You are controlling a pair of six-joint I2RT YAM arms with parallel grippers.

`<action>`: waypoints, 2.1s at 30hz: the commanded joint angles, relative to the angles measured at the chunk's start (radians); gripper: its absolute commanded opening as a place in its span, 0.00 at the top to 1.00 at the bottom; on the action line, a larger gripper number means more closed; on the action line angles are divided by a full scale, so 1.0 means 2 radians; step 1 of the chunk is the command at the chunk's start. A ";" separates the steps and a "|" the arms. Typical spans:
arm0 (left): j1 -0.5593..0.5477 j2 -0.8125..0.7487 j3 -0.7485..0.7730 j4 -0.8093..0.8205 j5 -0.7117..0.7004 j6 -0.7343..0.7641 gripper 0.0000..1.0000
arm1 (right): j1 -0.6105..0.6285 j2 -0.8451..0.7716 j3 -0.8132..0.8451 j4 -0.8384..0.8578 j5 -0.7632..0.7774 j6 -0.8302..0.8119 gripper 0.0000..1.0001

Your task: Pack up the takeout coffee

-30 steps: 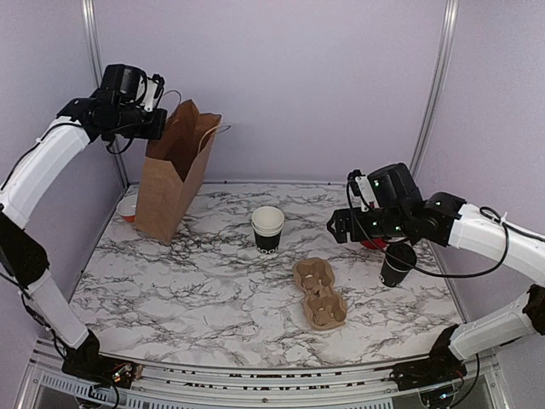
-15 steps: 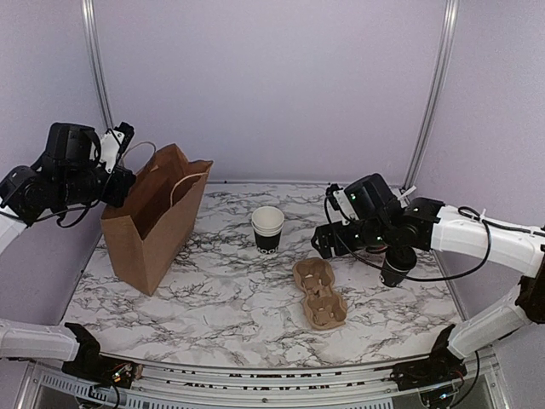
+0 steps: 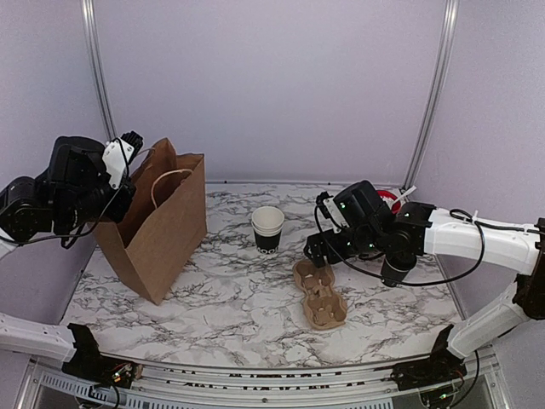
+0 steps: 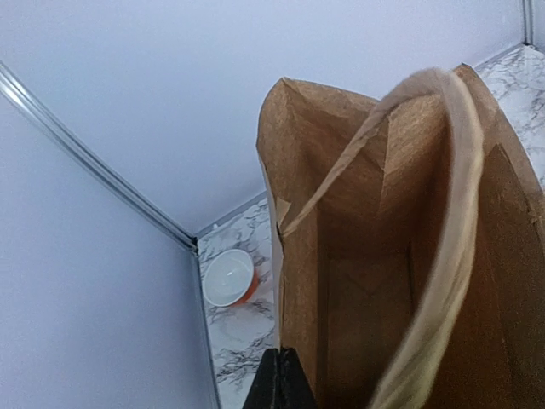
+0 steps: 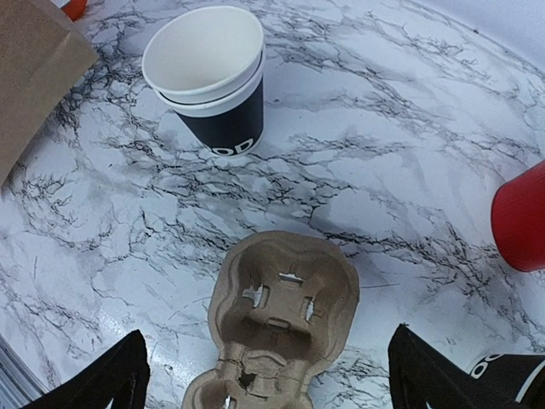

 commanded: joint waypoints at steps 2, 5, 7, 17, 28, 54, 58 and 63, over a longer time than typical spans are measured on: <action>-0.008 -0.034 0.027 0.002 -0.120 0.063 1.00 | 0.005 0.001 0.026 0.008 0.004 0.005 0.05; -0.017 -0.044 0.039 -0.007 -0.131 0.086 1.00 | 0.005 0.006 0.027 0.014 0.000 0.003 0.05; -0.029 -0.040 0.043 -0.021 -0.120 0.081 1.00 | 0.005 0.011 0.026 0.019 -0.004 0.003 0.05; -0.068 0.016 -0.051 -0.017 0.051 -0.047 1.00 | 0.005 0.001 -0.010 0.026 -0.011 0.012 0.05; -0.074 -0.034 -0.127 0.080 0.142 -0.139 1.00 | 0.005 -0.029 -0.067 0.005 -0.021 0.031 0.06; -0.074 -0.036 -0.132 0.123 0.148 -0.152 1.00 | 0.081 -0.033 -0.172 0.015 -0.075 0.193 0.32; -0.074 -0.033 -0.131 0.123 0.146 -0.151 1.00 | 0.128 0.000 -0.140 0.053 -0.097 0.219 0.31; -0.074 -0.031 -0.129 0.124 0.142 -0.145 1.00 | 0.150 0.033 -0.083 0.043 -0.092 0.202 0.30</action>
